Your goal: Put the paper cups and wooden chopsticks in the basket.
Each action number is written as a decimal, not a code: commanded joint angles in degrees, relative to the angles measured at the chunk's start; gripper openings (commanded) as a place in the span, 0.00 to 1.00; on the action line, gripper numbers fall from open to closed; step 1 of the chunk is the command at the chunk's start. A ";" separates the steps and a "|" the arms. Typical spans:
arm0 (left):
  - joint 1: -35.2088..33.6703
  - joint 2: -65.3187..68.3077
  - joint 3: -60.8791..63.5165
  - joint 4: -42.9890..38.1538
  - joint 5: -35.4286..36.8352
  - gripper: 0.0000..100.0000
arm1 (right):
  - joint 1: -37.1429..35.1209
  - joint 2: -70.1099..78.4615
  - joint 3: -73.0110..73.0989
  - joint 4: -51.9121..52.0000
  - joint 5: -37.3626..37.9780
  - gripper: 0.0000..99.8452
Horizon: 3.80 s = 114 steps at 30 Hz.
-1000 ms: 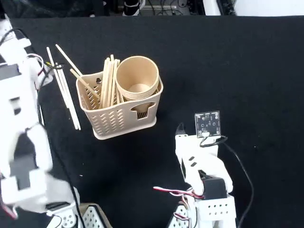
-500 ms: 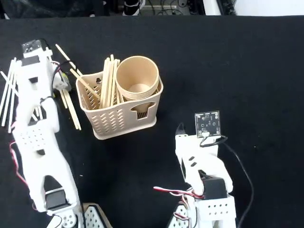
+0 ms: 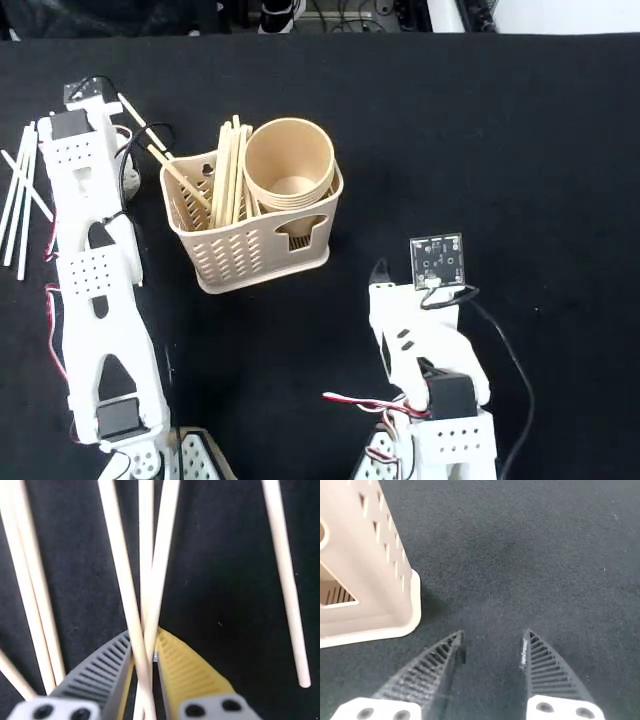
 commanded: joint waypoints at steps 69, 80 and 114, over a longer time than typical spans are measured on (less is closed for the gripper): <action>20.53 -156.40 145.27 -82.20 5.27 0.03 | 0.53 -5.23 -0.22 -1.76 0.35 0.19; 20.44 -156.48 151.52 -80.97 7.21 0.17 | 0.53 -5.23 -0.22 -1.67 0.35 0.19; -20.44 -39.74 46.37 -21.98 -8.53 0.19 | 0.53 -5.23 -0.22 -1.76 0.44 0.19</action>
